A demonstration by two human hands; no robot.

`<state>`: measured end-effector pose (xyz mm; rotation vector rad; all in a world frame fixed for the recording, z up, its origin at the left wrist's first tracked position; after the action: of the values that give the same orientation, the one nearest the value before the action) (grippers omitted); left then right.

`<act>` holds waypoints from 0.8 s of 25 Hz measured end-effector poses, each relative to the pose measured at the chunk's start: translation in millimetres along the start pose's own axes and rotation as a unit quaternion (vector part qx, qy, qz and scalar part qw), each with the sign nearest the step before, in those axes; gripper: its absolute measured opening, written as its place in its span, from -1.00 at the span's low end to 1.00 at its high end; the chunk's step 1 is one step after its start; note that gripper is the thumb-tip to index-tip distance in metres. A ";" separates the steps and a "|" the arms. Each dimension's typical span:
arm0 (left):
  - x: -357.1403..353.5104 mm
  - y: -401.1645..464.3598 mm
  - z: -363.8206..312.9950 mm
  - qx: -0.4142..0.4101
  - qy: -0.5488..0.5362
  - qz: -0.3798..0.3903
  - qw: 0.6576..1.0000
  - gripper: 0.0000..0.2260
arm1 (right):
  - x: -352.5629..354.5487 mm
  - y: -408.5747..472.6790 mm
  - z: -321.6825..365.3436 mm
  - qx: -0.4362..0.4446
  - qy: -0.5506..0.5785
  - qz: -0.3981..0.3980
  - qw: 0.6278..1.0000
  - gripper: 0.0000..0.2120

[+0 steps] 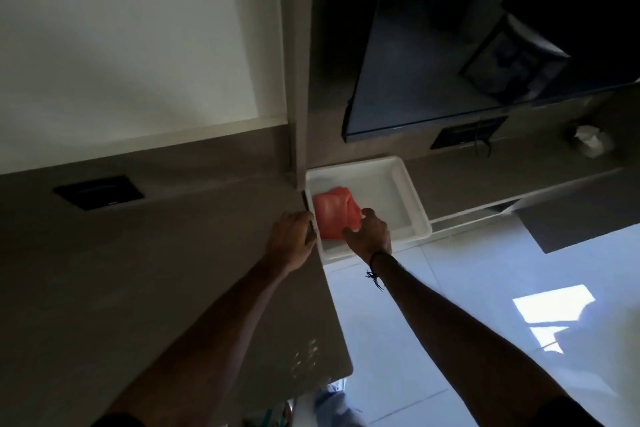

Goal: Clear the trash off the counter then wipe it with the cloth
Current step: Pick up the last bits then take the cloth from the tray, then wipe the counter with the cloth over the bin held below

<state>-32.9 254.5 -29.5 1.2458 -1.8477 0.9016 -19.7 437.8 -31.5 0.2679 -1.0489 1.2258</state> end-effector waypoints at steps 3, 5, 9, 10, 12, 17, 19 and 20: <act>-17.0 60.2 -20.0 -0.027 0.070 0.028 0.997 -0.68 | -6.3 51.9 -8.6 -0.019 -0.023 0.039 0.999 -0.42; -29.0 87.4 -27.5 -0.021 0.111 0.074 0.991 -0.55 | -14.3 76.7 -11.5 -0.026 -0.033 0.080 0.996 -0.41; -53.4 119.4 -31.1 0.024 0.138 0.137 0.981 -0.38 | -34.7 104.5 -16.0 -0.006 -0.093 0.137 0.986 -0.31; -56.9 122.7 -30.3 0.024 0.151 0.136 0.979 -0.40 | -36.5 106.4 -17.7 -0.013 -0.080 0.142 0.986 -0.35; -54.0 123.7 -29.6 0.016 0.155 0.115 0.981 -0.49 | -35.6 106.5 -22.8 -0.041 -0.031 0.153 0.987 -0.44; -22.3 87.5 -34.8 0.004 -0.116 0.056 0.992 -0.65 | -9.6 64.1 -31.3 -0.081 0.138 0.089 0.983 -0.63; -3.5 61.7 -32.9 -0.006 -0.187 0.010 0.982 -0.67 | -5.1 40.1 -26.7 -0.065 0.177 0.092 0.978 -0.71; 4.0 46.9 -28.2 -0.010 -0.204 -0.010 0.979 -0.70 | -7.3 27.4 -21.6 -0.054 0.189 0.109 0.974 -0.72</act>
<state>-73.3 290.2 -19.4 1.5203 -2.1462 0.6450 -31.9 458.0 -58.1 -0.1660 -0.8211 1.3464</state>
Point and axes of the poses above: each hand's wrist, its own y-axis towards the middle knuckle, its own x-axis out of the back of the hand, z = x × y, the point moved 3 cm from there along y, towards the middle knuckle, and after that the axes turned 4 degrees about -y, right-handed, at the moved point
